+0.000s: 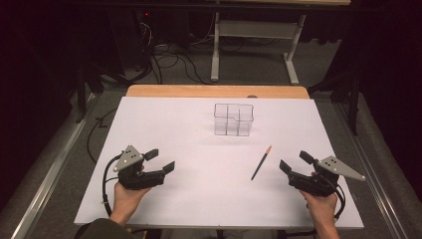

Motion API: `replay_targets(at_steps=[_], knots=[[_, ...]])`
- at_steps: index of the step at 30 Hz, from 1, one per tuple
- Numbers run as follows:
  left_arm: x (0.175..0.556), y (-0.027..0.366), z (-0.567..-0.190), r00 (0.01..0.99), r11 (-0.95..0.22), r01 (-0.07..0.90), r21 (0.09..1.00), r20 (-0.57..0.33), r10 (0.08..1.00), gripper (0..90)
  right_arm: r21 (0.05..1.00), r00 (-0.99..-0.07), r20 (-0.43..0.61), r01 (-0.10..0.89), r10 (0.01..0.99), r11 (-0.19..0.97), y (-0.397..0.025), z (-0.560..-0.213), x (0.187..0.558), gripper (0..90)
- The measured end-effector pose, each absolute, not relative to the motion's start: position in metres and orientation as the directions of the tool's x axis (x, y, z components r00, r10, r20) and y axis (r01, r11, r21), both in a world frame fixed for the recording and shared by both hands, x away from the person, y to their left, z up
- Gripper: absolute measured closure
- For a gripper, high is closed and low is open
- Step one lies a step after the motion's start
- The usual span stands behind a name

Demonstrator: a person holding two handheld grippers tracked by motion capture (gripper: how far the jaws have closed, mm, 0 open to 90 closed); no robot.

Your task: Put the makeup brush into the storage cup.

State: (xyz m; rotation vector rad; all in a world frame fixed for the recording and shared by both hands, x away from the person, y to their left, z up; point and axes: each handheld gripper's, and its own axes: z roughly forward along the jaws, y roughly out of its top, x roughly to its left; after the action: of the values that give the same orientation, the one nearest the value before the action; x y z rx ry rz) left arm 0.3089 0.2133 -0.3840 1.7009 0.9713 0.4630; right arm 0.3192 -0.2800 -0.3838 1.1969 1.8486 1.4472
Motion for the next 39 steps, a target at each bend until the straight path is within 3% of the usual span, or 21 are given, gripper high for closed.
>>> replay_targets(at_steps=[26, 39], knots=[[0.309, 0.212, -0.386, 0.595, -0.101, 0.379, 0.920, -0.158, 0.788, 24.3, 0.935, -0.547, 0.167, 0.353, 0.820, 0.046, -0.265, -0.377, 0.322, 16.6], [0.309, 0.213, -0.386, 0.593, -0.096, 0.380, 0.920, -0.163, 0.789, 24.5, 0.940, -0.564, 0.122, 0.329, 0.817, 0.087, -0.250, -0.368, 0.327, 16.6]])
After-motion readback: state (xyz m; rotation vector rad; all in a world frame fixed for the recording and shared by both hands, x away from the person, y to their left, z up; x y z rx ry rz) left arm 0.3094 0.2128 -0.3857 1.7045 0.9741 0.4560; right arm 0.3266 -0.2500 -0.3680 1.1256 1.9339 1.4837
